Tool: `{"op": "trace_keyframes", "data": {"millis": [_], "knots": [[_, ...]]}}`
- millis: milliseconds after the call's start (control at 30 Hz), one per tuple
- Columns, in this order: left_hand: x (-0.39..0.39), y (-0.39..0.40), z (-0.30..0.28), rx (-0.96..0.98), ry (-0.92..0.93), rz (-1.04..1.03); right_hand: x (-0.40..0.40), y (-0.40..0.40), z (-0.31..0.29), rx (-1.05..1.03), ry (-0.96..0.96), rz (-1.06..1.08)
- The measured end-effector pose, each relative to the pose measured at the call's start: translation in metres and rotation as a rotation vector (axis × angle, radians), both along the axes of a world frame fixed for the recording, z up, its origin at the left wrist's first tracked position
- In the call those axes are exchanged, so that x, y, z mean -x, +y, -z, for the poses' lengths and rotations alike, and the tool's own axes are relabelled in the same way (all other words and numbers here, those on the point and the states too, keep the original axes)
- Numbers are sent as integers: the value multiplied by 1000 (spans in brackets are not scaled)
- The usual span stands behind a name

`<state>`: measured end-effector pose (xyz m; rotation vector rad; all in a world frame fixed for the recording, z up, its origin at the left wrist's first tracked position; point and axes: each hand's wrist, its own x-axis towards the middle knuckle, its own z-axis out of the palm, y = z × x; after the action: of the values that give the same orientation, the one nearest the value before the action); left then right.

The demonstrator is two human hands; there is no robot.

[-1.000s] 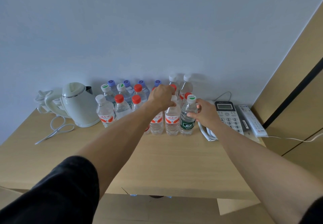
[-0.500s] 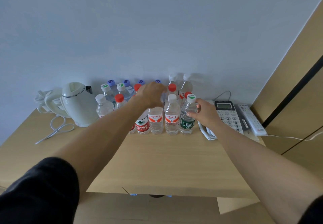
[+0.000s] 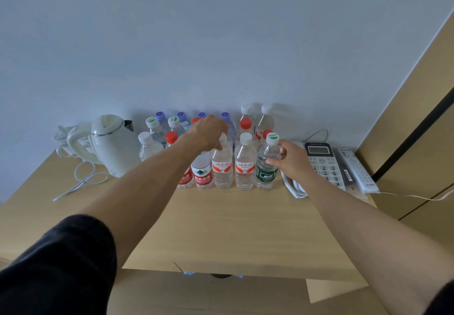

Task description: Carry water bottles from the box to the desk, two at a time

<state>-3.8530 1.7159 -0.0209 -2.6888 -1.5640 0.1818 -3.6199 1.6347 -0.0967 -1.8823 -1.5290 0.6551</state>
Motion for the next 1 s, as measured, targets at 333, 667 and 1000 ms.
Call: {"op": "trace_keyframes", "data": {"millis": [333,667,1000], "knots": [[34,5,-16,-26,4,-68,-2,1,3,-6,0,-2],[52,4,-9,11,83,-47,-3,4,8,-6,11,-1],[51,8,-8,43,31,-96,-1,2,6,3,18,4]]}}
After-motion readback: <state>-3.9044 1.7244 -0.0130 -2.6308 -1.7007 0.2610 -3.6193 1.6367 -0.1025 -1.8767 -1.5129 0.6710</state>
